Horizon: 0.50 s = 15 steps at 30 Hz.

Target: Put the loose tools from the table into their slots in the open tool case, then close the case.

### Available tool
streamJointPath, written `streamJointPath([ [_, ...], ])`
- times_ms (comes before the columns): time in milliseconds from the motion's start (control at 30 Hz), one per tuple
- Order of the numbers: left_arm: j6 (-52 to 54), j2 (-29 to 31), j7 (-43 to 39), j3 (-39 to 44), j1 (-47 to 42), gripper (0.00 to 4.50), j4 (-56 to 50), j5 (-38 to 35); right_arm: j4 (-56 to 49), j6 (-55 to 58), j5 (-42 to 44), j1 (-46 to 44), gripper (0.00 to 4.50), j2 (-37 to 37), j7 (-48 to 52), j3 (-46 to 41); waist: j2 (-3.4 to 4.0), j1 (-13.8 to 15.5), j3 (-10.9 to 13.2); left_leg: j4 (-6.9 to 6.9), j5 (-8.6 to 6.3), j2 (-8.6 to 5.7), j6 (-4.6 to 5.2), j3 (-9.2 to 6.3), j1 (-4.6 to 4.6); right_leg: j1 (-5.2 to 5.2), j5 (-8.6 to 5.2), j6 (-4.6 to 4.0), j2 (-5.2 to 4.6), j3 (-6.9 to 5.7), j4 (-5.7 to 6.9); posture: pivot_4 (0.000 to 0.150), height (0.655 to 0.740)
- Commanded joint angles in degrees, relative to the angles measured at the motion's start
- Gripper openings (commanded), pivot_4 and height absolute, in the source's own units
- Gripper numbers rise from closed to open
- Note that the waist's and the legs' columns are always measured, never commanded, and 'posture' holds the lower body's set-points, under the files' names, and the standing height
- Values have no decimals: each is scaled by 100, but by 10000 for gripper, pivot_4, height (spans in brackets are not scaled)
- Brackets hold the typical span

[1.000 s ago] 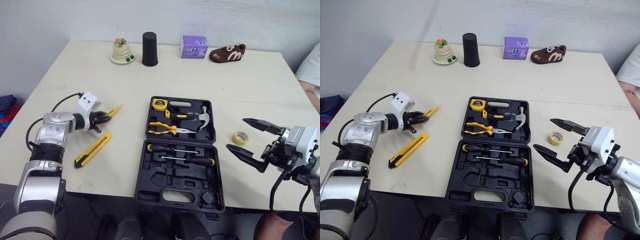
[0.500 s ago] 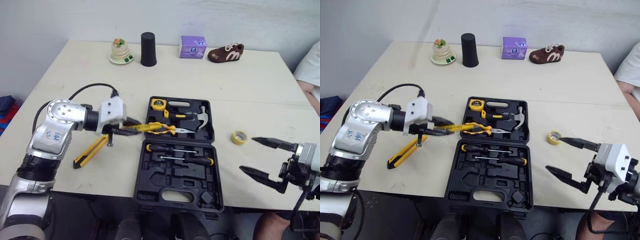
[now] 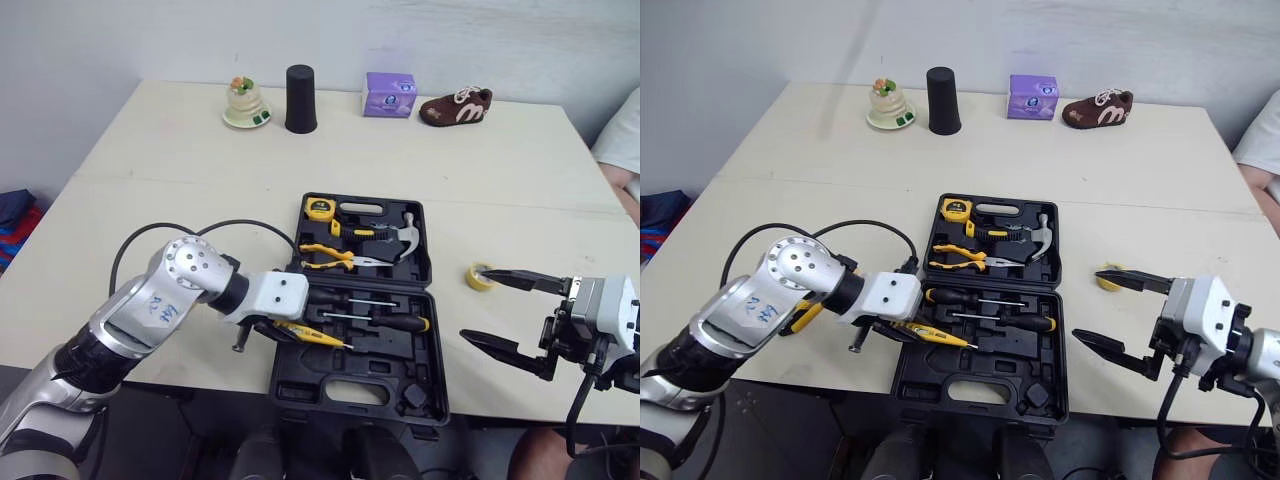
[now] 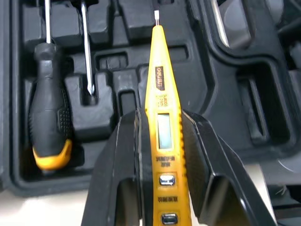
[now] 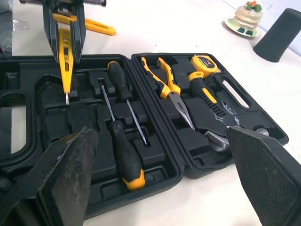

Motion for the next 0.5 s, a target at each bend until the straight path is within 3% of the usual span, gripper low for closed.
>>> streamJointPath([
  [33,371,-266,365,-104,-286,5299,-51,249,-177,118,45,-131,45000,-43,-120,51,0,6,0,2,0,1,0,-1,-1,0,0,0,1,0,0,1500,7341],
  [233,809,-599,604,-276,-454,5299,12,343,-233,159,-22,-198,45000,41,-239,266,0,-9,0,1,0,4,0,1,-1,-3,0,0,5,4,0,1500,7341],
  [500,979,-455,543,-600,-320,5299,-215,368,-155,20,-47,-90,45000,128,-163,172,0,4,0,3,3,8,-5,1,0,-3,0,0,12,9,2,1500,7341],
])
